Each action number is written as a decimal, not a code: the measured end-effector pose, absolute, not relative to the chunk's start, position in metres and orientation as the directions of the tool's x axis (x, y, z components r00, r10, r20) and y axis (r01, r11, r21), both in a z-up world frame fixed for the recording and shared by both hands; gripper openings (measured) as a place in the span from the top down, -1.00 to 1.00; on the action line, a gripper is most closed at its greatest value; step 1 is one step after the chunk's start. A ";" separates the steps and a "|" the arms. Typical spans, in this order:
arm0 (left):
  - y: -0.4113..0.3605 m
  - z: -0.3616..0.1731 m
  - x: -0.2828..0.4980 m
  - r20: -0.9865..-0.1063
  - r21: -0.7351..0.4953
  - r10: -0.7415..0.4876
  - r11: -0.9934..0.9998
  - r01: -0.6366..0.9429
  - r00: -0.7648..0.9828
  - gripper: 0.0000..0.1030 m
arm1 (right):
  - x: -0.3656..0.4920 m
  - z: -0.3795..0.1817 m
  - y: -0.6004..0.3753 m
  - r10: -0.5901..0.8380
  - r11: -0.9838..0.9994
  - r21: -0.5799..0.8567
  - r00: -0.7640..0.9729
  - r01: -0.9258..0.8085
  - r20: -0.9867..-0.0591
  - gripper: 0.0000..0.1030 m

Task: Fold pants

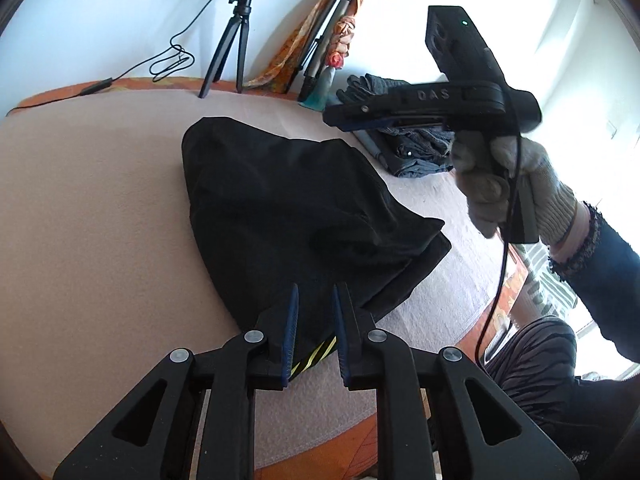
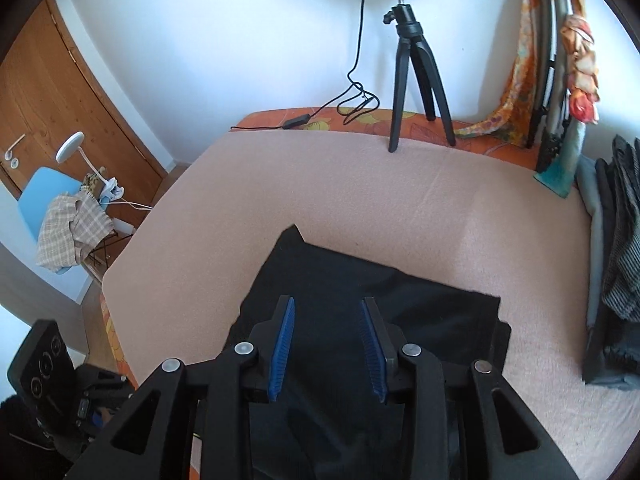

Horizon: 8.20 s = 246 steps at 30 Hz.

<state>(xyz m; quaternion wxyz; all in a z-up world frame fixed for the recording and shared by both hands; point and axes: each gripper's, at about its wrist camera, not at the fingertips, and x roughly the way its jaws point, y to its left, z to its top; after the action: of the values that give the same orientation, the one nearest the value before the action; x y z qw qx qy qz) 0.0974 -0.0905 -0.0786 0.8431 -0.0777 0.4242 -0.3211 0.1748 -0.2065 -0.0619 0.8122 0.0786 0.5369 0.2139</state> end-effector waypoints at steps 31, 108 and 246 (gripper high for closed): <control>-0.147 -0.112 0.102 -0.770 -0.328 -0.583 0.711 0.622 0.260 0.34 | 0.074 -0.093 -0.270 0.321 0.947 0.314 0.271 -0.069 -0.908 0.27; -0.073 -0.121 0.295 -0.714 -0.589 -0.607 0.790 0.170 0.349 -0.19 | 0.094 -0.161 -0.317 0.682 0.683 0.727 0.294 0.071 -0.670 -0.24; -0.420 0.024 0.432 -0.583 -0.242 -0.590 0.783 0.573 0.559 0.44 | 0.213 -0.003 -0.620 -0.139 0.920 0.155 0.669 0.361 -0.730 0.48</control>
<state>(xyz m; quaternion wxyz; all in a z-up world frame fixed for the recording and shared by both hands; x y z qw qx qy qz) 0.4316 -0.4197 0.0245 0.8829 -0.0123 0.3346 -0.3292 0.2131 -0.6203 -0.0035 0.9020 0.1445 0.3825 -0.1386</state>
